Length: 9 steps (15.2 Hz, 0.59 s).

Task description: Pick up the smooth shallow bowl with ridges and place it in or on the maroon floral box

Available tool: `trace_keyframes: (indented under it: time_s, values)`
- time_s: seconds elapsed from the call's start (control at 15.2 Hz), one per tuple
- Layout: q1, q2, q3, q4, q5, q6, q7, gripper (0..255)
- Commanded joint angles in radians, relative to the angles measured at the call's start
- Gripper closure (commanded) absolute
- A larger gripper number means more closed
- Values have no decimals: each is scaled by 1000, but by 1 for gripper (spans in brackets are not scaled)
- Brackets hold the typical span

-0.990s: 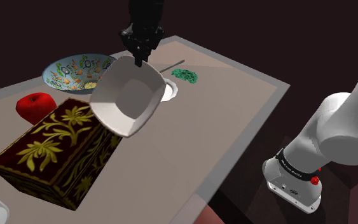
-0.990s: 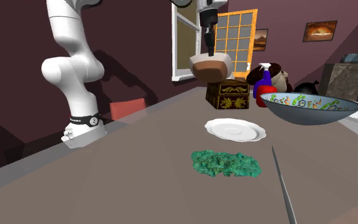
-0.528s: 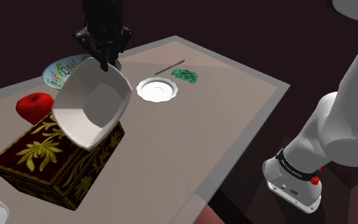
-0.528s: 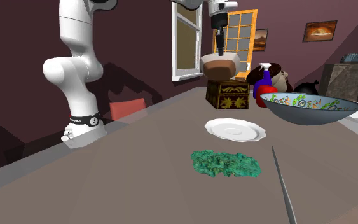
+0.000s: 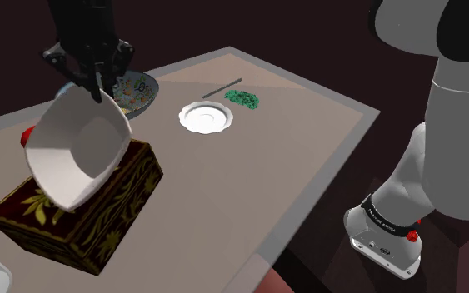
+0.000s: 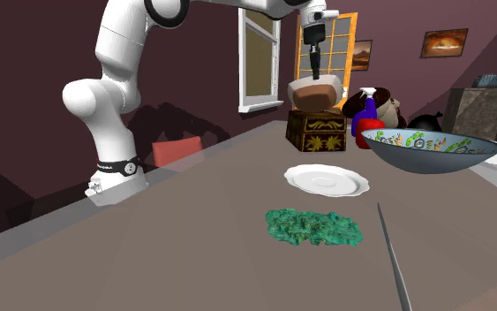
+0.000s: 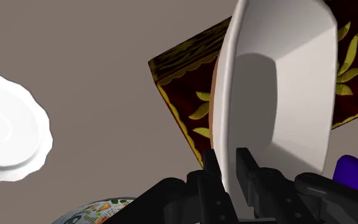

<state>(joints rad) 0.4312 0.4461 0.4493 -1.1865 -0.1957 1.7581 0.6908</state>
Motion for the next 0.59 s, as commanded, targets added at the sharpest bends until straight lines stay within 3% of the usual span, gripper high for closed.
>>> trace_keyframes:
  time_s: [0.0, 0.53]
  values:
    - [-4, -3, 0, -32, 2, 29, 1, 255]
    - [-23, -18, -1, -165, 5, 145, 6, 255]
